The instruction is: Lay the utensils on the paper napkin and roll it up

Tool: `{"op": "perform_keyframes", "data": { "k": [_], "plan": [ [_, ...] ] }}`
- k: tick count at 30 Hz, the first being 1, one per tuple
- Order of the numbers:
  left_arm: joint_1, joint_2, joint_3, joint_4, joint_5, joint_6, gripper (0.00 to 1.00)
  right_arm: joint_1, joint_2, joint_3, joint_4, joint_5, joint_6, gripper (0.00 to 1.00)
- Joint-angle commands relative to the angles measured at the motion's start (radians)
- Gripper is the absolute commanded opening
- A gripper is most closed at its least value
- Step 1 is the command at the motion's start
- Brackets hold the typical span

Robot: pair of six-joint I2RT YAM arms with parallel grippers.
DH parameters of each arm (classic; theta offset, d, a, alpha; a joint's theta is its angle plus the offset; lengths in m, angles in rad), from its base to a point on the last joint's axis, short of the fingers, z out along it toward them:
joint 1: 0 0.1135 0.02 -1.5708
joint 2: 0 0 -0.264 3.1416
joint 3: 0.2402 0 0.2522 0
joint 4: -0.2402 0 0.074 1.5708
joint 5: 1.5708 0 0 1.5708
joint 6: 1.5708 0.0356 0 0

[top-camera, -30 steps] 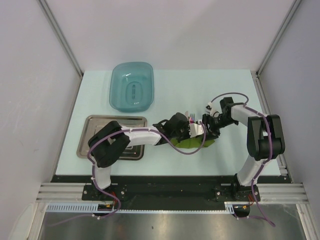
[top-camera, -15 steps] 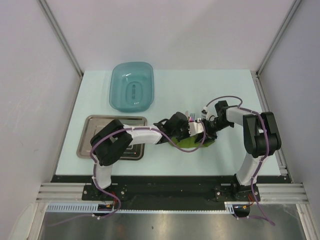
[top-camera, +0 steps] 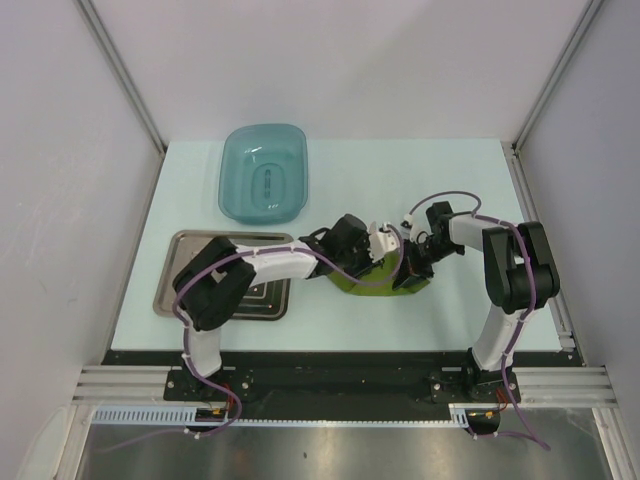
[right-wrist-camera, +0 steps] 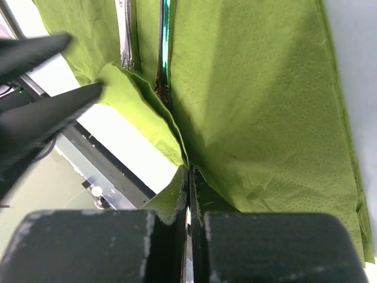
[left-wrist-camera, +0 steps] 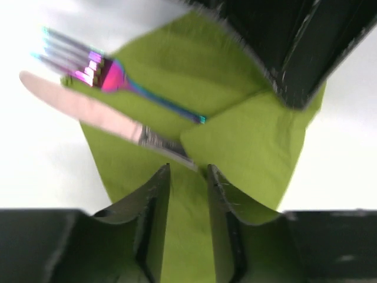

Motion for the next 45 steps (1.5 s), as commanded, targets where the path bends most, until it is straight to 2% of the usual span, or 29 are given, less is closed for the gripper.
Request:
{"op": "perform_keyframes", "data": {
  "k": [1, 3, 7, 15, 18, 23, 27, 29, 32, 33, 36, 40, 45],
  "plan": [
    [0.071, -0.111, 0.024, -0.131, 0.136, -0.166, 0.40, 0.006, 0.005, -0.002, 0.019, 0.036, 0.005, 0.00],
    [0.103, -0.131, 0.010, -0.159, 0.215, -0.230, 0.43, 0.009, 0.005, -0.003, 0.019, 0.040, 0.014, 0.00],
    [0.122, -0.129, -0.010, -0.210, 0.285, -0.318, 0.48, 0.013, 0.005, -0.008, 0.031, 0.052, 0.025, 0.00],
    [0.123, -0.059, -0.006, -0.204, 0.314, -0.424, 0.47, 0.011, 0.008, -0.008, 0.028, 0.080, 0.034, 0.00],
    [0.123, -0.037, 0.014, -0.211, 0.302, -0.439, 0.42, 0.013, 0.011, -0.005, 0.027, 0.086, 0.036, 0.00],
    [0.129, 0.016, 0.048, -0.245, 0.268, -0.458, 0.24, 0.013, 0.020, 0.000, 0.022, 0.089, 0.036, 0.00],
    [0.146, 0.035, 0.048, -0.256, 0.260, -0.482, 0.04, 0.013, 0.029, 0.006, 0.019, 0.085, 0.033, 0.00],
    [0.163, 0.044, 0.048, -0.261, 0.259, -0.501, 0.00, 0.011, 0.034, 0.009, 0.016, 0.086, 0.033, 0.00],
    [0.184, 0.020, 0.035, -0.251, 0.279, -0.507, 0.03, 0.014, 0.037, 0.015, 0.016, 0.086, 0.034, 0.00],
    [0.189, 0.003, 0.024, -0.235, 0.305, -0.507, 0.09, 0.013, 0.039, 0.020, 0.013, 0.085, 0.033, 0.00],
    [0.200, -0.081, -0.028, -0.166, 0.378, -0.507, 0.16, 0.019, 0.043, 0.026, 0.008, 0.088, 0.030, 0.00],
    [0.198, -0.131, -0.064, -0.115, 0.446, -0.562, 0.18, 0.020, 0.049, 0.031, 0.005, 0.097, 0.026, 0.00],
    [0.197, -0.099, -0.055, -0.080, 0.507, -0.629, 0.19, 0.023, 0.054, 0.032, 0.004, 0.103, 0.025, 0.00]
  ]
}}
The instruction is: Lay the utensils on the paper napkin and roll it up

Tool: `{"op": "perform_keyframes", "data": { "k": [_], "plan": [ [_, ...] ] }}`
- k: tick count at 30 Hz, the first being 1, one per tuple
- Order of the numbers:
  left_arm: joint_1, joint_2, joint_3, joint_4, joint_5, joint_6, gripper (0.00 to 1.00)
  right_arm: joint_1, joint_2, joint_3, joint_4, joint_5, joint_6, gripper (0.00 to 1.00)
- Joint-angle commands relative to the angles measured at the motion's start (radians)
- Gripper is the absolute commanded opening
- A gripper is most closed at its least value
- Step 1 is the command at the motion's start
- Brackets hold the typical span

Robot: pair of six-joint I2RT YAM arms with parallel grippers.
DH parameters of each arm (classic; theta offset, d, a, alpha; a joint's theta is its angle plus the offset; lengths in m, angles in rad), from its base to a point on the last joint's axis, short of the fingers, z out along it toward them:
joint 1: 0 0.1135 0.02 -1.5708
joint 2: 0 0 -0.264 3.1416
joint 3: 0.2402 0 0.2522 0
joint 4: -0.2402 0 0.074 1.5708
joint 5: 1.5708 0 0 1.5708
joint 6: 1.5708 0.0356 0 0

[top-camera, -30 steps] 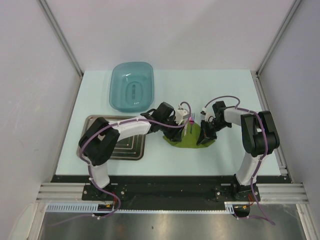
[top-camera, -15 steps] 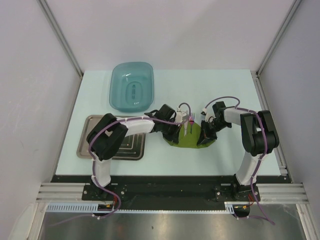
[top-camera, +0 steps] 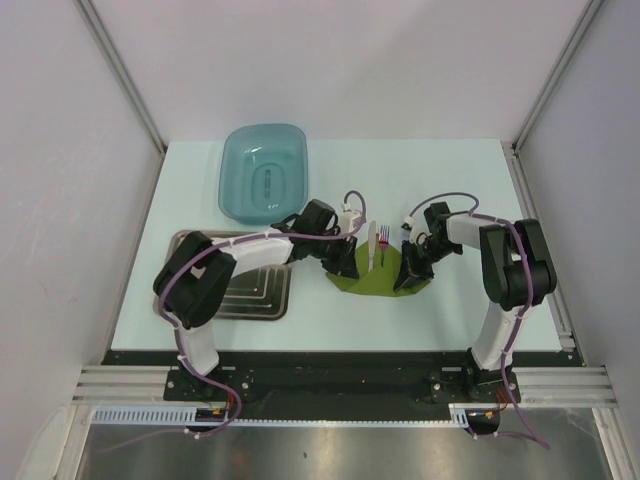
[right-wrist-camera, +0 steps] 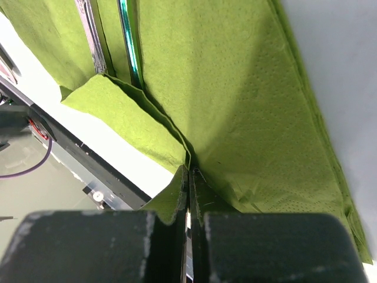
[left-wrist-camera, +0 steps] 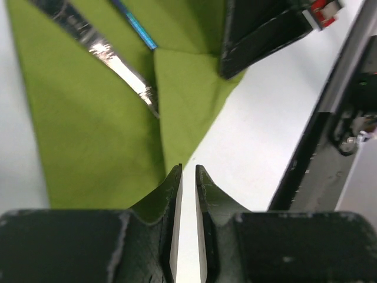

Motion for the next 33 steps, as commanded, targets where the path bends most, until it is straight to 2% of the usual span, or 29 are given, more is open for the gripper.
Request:
{"op": "perform_keyframes", "data": {
  "k": [1, 12, 18, 21, 22, 26, 29, 33],
  "plan": [
    [-0.003, -0.001, 0.007, 0.078, 0.103, -0.087, 0.19, 0.010, 0.022, 0.018, 0.010, 0.041, -0.016, 0.00],
    [-0.002, 0.121, 0.047, 0.052, 0.109, -0.135, 0.13, 0.015, 0.036, 0.033, 0.006, 0.044, -0.016, 0.00],
    [0.018, 0.171, 0.046, 0.012, 0.069, -0.158, 0.05, 0.015, 0.033, 0.062, -0.023, 0.079, -0.028, 0.00],
    [0.020, 0.185, 0.043, -0.004, 0.062, -0.156, 0.01, 0.012, 0.007, 0.107, -0.063, 0.099, -0.049, 0.09],
    [0.020, 0.187, 0.043, -0.005, 0.060, -0.156, 0.00, 0.012, -0.004, 0.134, -0.085, 0.102, -0.061, 0.16],
    [0.020, 0.188, 0.041, -0.005, 0.055, -0.159, 0.00, 0.012, -0.083, 0.184, -0.129, 0.087, -0.068, 0.30],
    [0.018, 0.190, 0.041, -0.004, 0.052, -0.159, 0.00, 0.021, -0.128, 0.181, -0.149, 0.041, -0.068, 0.31],
    [0.018, 0.191, 0.041, -0.005, 0.054, -0.159, 0.00, 0.059, -0.151, 0.139, -0.142, -0.039, -0.065, 0.27]
  ]
}}
